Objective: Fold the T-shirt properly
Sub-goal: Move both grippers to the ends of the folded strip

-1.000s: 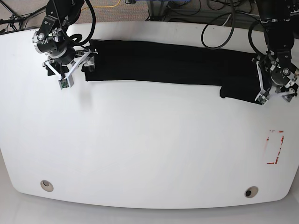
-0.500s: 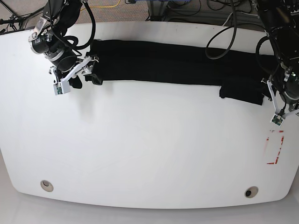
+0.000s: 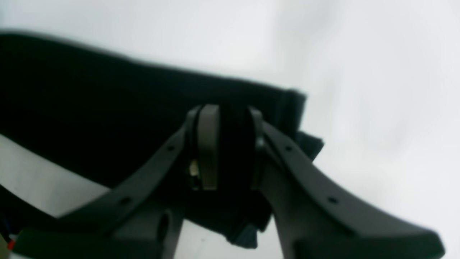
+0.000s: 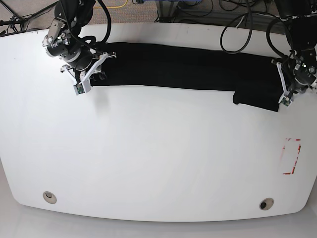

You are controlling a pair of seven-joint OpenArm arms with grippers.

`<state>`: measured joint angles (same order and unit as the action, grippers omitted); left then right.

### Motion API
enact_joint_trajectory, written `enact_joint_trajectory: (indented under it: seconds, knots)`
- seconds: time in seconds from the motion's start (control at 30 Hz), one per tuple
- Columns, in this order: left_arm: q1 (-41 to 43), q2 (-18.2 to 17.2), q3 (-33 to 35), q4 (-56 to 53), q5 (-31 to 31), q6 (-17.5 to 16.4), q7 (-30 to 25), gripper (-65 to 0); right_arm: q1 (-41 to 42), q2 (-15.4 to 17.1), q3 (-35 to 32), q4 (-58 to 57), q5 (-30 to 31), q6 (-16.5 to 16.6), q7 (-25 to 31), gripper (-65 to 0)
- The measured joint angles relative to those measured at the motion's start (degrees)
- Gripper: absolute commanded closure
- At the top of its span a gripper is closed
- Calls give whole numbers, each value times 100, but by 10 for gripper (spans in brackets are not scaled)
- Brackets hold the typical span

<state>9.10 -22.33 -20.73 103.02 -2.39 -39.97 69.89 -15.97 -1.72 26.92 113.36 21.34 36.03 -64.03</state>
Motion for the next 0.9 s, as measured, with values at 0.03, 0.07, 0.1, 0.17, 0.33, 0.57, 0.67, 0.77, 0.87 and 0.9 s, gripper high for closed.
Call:
enact_joint_trajectory:
  seconds: [0.03,0.07,0.1,0.17,0.33,0.57,0.67,0.77,0.87,0.9]
  knots:
    - [52,11,7,-79,114,-2,-37,-83,-22,-7,-42,-28,-138,0,85,-135]
    - [85,22,17,-188,245,-4,-96,-83,-46,-4,-101,-94,-334,0,199,-135]
    - [105,22,17,-267,319,-2,-120,-83,-48,0,-138,-164,-472,-2,225,-135]
    - [105,17,20,-431,439,-7,-315,-85,-44,17,-219,-361,-741,-4,334,-133]
    - [15,9,24,-955,470,2,-855,-88,-37,20,-254,-1045,-909,22,1082,-133]
    - [-422,-7,391,-1423,579,-9,-787,-88,221,452,-260,-1895,-664,153,1996,-132]
    - [-791,63,586,-1606,529,-4,-863,-88,369,675,-254,-2245,-533,166,2299,-132]
    - [-1154,260,691,-1864,553,0,-870,-88,632,870,-103,-2559,-470,240,2315,-132]
    - [-1408,380,719,-2107,487,0,-929,-89,940,1016,107,-2900,-522,234,2306,-133]
    - [-1480,382,719,-2181,461,0,-955,-89,1014,1075,149,-2997,-549,225,2315,-133]
